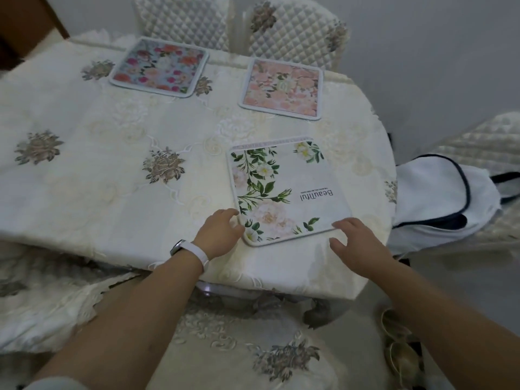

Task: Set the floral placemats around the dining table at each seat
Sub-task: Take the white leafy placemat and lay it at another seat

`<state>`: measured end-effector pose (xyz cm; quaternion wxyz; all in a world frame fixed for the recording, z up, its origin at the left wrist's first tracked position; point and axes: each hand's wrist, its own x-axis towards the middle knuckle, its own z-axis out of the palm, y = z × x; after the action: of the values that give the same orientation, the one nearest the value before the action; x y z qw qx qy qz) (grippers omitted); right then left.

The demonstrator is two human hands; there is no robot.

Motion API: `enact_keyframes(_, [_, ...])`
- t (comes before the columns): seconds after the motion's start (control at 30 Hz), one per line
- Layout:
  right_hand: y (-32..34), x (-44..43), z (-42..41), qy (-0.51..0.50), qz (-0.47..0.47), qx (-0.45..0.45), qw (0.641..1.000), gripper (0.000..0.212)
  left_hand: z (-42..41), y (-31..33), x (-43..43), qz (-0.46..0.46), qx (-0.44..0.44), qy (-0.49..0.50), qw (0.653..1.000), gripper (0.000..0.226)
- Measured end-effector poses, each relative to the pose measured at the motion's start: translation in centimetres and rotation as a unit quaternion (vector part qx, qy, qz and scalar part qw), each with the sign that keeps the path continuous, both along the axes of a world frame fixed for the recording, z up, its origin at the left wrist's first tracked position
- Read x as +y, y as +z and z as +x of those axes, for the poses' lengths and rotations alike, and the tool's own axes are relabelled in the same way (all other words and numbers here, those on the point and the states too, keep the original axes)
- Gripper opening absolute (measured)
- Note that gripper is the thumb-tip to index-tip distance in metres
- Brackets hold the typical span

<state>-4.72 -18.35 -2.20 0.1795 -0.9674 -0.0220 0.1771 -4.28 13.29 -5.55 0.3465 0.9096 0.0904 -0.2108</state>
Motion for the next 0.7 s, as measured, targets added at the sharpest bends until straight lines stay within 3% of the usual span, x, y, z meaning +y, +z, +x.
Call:
enact_keyframes(0.3, [-3.4,-2.0,8.4,-0.06,0.059,0.062,0.994,0.049,2.4,-1.9,-3.4,-0.071,-0.01,0.271,0.96,0.054])
enact_keyframes(0.5, [-4.3,-2.9,11.4,-0.043,0.078,0.081,0.993,0.05,4.6,-2.2,-5.7,-0.11,-0.02,0.339,0.934,0.048])
enact_keyframes(0.7, [-4.8,-3.6,13.8,-0.064,0.131,0.108,0.983,0.051,5.3,-3.0,-7.1,-0.076,-0.056,0.389,0.916,0.042])
